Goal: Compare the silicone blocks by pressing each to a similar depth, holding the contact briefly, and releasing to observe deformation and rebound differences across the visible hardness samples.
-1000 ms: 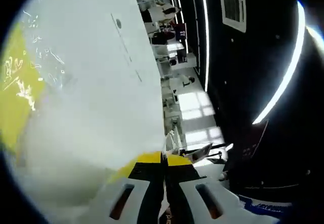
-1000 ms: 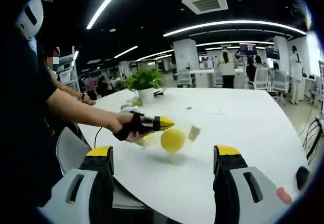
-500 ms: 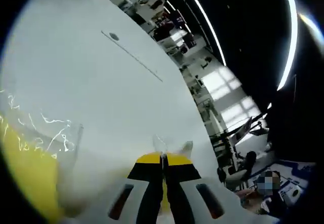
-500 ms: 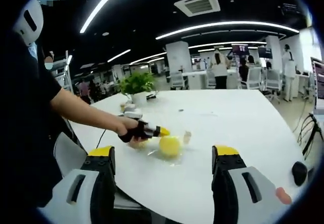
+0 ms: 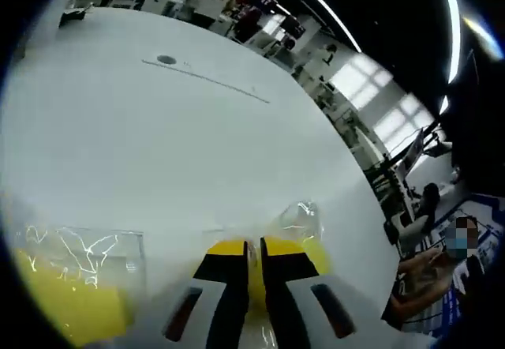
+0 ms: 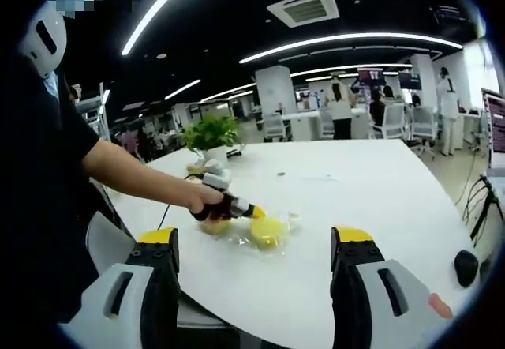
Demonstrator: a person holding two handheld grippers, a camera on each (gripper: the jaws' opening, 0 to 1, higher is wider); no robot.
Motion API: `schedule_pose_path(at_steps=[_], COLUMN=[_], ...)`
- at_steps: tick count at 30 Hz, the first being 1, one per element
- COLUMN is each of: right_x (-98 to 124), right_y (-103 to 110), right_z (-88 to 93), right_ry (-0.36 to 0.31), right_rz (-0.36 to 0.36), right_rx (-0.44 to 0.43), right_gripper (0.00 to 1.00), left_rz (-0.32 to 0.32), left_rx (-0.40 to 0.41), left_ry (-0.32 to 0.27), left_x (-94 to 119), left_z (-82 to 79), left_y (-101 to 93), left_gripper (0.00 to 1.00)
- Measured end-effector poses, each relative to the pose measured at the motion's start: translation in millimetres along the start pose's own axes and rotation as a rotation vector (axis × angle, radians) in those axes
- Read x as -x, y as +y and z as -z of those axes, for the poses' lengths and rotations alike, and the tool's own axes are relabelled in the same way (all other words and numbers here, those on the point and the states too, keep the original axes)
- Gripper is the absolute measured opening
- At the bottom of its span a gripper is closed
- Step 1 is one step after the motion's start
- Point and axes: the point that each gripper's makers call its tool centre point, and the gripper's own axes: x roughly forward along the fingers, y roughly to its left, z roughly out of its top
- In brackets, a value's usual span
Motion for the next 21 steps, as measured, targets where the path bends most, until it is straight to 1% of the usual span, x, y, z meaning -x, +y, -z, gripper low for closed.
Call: schedule_pose_path(at_steps=[1, 2, 3, 4, 7, 8, 9, 10, 11, 12, 14, 15, 16, 17, 18, 19, 21], right_x=[0, 0, 0, 0, -1, -1, -2, -3, -4, -6, -11, -13, -15, -17, -20, -22, -28], right_y=[1, 1, 3, 4, 5, 5, 6, 7, 7, 8, 10, 11, 13, 14, 16, 17, 18], right_z=[1.1, 2.0, 3.0, 3.3, 2.9, 2.5, 1.8, 1.5, 1.6, 2.4, 2.9, 2.4, 1.9, 1.8, 1.3, 0.5, -0.7], right_ry=[0.003, 0.009, 0.014, 0.016, 0.015, 0.015, 0.015, 0.013, 0.012, 0.016, 0.018, 0.016, 0.016, 0.018, 0.02, 0.016, 0.01], right_rz=[0.0, 0.0, 0.0, 0.0, 0.0, -0.001, 0.0, -0.001, -0.003, -0.006, -0.012, -0.017, -0.022, -0.026, -0.033, -0.04, -0.052], right_rx=[-0.003, -0.004, 0.0, 0.006, 0.004, 0.004, 0.009, 0.014, 0.014, 0.009, 0.012, 0.017, 0.019, 0.02, 0.023, 0.028, 0.029], right_gripper=[0.73, 0.74, 0.73, 0.74, 0.74, 0.74, 0.74, 0.74, 0.75, 0.75, 0.75, 0.75, 0.75, 0.75, 0.76, 0.76, 0.76], left_rz=[-0.01, -0.017, -0.005, 0.003, -0.006, 0.009, 0.017, 0.01, 0.001, 0.008, 0.016, 0.023, 0.03, 0.038, 0.042, 0.06, 0.067], left_rx=[-0.017, -0.029, -0.07, -0.081, -0.058, -0.039, -0.041, -0.074, -0.109, -0.171, -0.23, -0.279, -0.309, -0.357, -0.384, -0.413, -0.426], left_ry=[0.016, 0.02, 0.02, 0.028, 0.045, 0.04, 0.019, -0.012, -0.02, -0.034, -0.057, -0.085, -0.098, -0.125, -0.144, -0.167, -0.201], left_x=[1, 3, 5, 6, 15, 20, 24, 30, 35, 41, 52, 61, 67, 78, 85, 96, 111], left_z=[0.6, 0.4, -1.3, -0.3, -0.2, -2.0, -5.0, -10.8, -13.7, -17.6, -24.3, -31.6, -35.6, -42.5, -46.9, -51.7, -58.0], left_y=[1.6, 2.6, 1.4, 0.2, 0.4, -2.6, -4.5, -3.8, -2.5, -4.0, -5.4, -6.2, -6.5, -6.9, -7.1, -8.7, -8.4], left_gripper=[0.09, 0.1, 0.1, 0.11, 0.18, 0.22, 0.28, 0.32, 0.35, 0.38, 0.41, 0.42, 0.43, 0.43, 0.45, 0.46, 0.5])
